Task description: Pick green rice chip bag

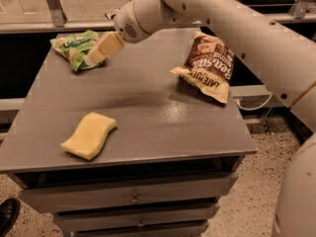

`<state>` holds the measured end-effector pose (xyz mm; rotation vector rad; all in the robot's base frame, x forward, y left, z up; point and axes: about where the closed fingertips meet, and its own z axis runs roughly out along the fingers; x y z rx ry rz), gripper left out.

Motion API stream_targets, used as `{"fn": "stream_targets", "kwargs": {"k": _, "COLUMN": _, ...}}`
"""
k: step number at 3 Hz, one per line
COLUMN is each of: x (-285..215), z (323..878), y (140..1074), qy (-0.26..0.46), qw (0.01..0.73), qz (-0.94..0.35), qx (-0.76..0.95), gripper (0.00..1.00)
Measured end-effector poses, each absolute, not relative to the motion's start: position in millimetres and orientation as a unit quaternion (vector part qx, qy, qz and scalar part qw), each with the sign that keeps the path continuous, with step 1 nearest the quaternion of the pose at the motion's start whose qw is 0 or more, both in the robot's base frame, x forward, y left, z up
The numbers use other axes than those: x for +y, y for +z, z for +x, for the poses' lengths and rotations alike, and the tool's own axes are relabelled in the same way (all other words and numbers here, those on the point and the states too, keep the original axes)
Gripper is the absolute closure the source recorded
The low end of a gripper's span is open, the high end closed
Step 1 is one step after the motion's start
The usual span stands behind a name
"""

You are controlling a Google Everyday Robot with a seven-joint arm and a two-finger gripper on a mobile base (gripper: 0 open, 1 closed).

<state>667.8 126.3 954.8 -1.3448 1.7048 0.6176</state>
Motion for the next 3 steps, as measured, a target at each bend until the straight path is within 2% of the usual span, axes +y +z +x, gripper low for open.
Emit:
{"fn": "stream_targets", "kwargs": {"k": 2, "x": 217, "z": 694, "y": 919, "qy": 0.263, "qw": 0.449, "qz": -0.531, "qx": 0.669, "gripper": 0.0}}
{"fn": "stream_targets", "kwargs": {"k": 3, "x": 236, "z": 710, "y": 895, "qy": 0.254, "qw": 0.447, "qz": -0.528, "qx": 0.676, "gripper": 0.0}}
